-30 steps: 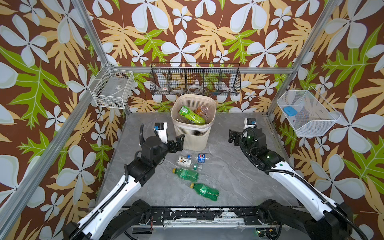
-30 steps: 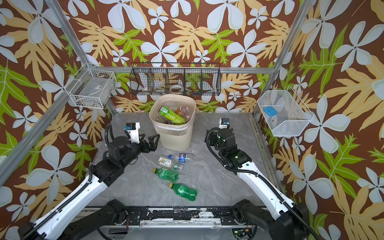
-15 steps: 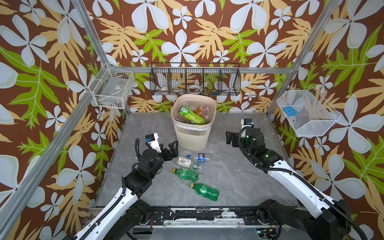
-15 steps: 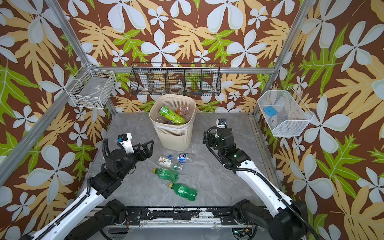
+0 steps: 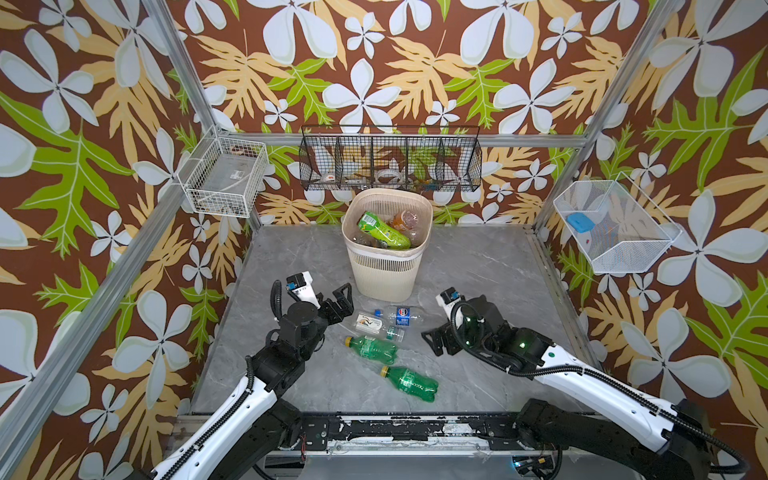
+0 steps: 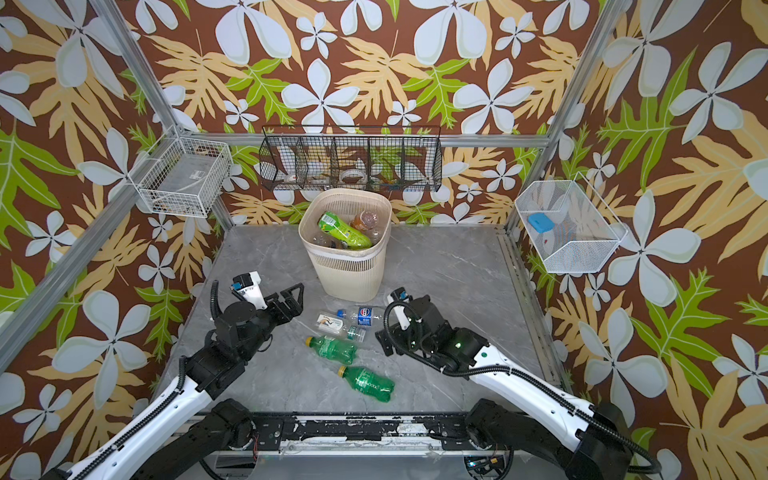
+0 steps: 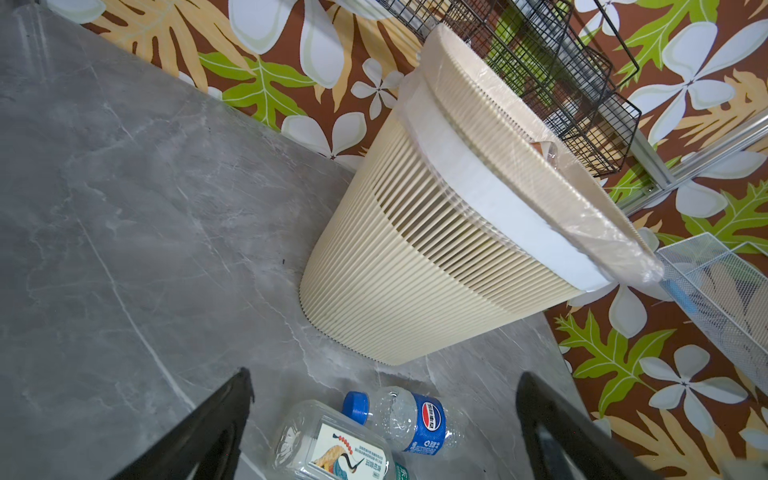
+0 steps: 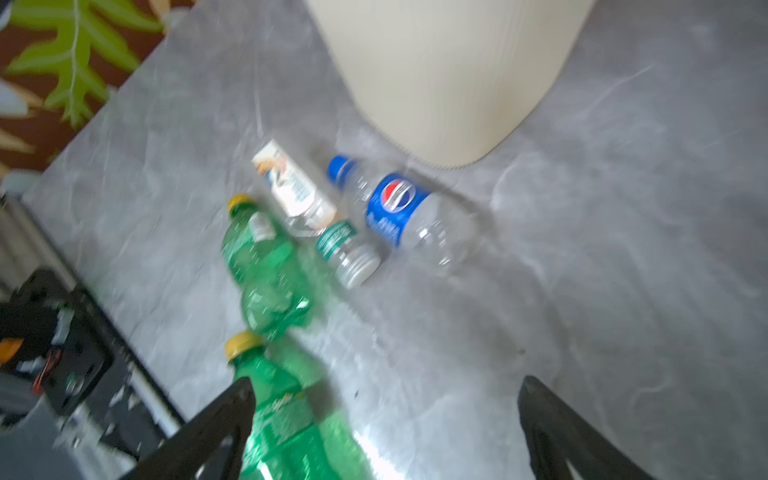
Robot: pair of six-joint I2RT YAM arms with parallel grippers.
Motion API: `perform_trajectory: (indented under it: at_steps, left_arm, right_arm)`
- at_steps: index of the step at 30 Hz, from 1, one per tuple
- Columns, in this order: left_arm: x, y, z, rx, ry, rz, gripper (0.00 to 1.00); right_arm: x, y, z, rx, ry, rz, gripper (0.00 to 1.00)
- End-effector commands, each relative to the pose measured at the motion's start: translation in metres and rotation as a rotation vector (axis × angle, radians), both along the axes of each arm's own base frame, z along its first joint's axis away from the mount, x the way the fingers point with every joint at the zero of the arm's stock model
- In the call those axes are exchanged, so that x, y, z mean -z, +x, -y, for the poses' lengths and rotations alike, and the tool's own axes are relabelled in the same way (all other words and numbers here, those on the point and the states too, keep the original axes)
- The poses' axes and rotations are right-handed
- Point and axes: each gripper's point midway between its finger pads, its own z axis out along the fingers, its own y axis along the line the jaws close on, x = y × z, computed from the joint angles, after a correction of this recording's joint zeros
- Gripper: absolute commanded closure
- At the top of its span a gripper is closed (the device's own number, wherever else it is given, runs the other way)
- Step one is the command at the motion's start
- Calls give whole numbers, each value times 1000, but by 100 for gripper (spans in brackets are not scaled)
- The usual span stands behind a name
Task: Throw the plastic bottles in the bin
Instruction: 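Withdraw the left gripper while the right gripper lowers to the green Sprite bottle, then close the right gripper on the green Sprite bottle, then lift the green Sprite bottle over the bin with the right gripper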
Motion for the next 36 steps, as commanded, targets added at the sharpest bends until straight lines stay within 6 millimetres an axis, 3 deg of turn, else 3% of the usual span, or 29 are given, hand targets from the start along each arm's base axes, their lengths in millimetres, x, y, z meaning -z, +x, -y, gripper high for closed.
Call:
perform_trajectory:
  at_steps: [1,7,22,29,36]
  left_arm:
    - [3,0,-6,-39,-20,-10,0]
    - [11,-1,-8,-50,-29,-22,0]
    - [23,-4,-11,-63,-26,-47,0]
    - [30,-7,-16,-80,-19,-63,0]
    - [36,-8,-21,-112,-30,-79,0]
  right_arm:
    - [17,-33,-11,-82,-39,-44,3]
    - [45,-71,-22,-181,-83,-99,4]
    - [98,-79,-44,-315,-265,-115,11]
    - [116,-78,-46,-322,-303,-130,32]
    - [115,-80,-43,-318,-304,-133,51]
